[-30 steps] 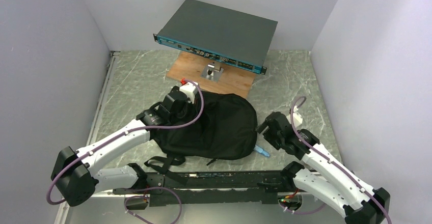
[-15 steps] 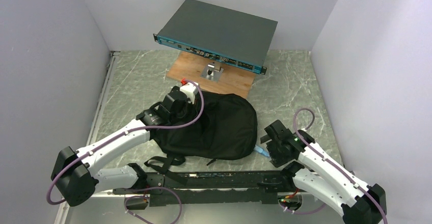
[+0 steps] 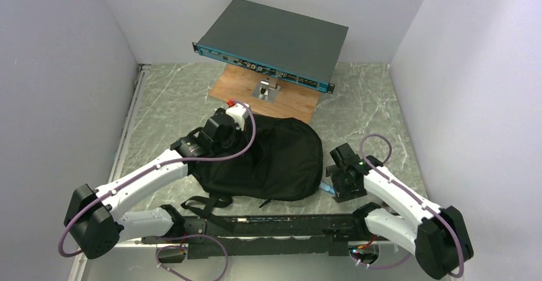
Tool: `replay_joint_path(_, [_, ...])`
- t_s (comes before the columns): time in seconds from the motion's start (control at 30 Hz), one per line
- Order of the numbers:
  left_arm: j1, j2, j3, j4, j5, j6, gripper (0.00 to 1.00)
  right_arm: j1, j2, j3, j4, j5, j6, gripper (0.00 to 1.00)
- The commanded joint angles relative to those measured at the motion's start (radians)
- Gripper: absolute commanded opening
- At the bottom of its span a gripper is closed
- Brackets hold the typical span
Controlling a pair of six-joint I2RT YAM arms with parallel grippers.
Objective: Pack the student bag
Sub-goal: Pick up the stationery from the center of the board.
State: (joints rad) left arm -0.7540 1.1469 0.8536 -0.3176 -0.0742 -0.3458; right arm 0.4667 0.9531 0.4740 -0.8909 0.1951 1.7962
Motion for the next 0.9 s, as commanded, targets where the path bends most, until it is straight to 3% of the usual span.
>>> replay_joint_path(0.0, [-0.002, -0.025, 0.052, 0.005, 0.065, -0.027, 0.00, -0.050, 0.087, 0.013, 0.065, -0.036, -0.040, 0.75])
replay_joint_path(0.3, [-0.003, -0.025, 0.065, 0.000, 0.077, -0.030, 0.00, -0.118, 0.240, 0.038, 0.084, -0.012, -0.156, 0.52])
replay_joint_path(0.47, [-0.004, -0.021, 0.057, 0.013, 0.083, -0.032, 0.00, -0.151, 0.330, 0.076, 0.056, 0.012, -0.242, 0.33])
replay_joint_path(0.53, [-0.003, -0.018, 0.053, 0.015, 0.085, -0.037, 0.00, -0.162, 0.370, 0.122, -0.007, 0.048, -0.280, 0.19])
replay_joint_path(0.6, [-0.003, -0.016, 0.048, 0.020, 0.088, -0.038, 0.00, -0.164, 0.387, 0.181, -0.079, 0.122, -0.293, 0.11])
replay_joint_path(0.8, [-0.003, -0.009, 0.058, 0.005, 0.077, -0.016, 0.00, -0.165, 0.259, 0.293, -0.224, 0.393, -0.290, 0.03])
replay_joint_path(0.87, [-0.003, -0.006, 0.058, 0.009, 0.076, -0.010, 0.00, -0.164, 0.159, 0.271, -0.178, 0.452, -0.386, 0.01])
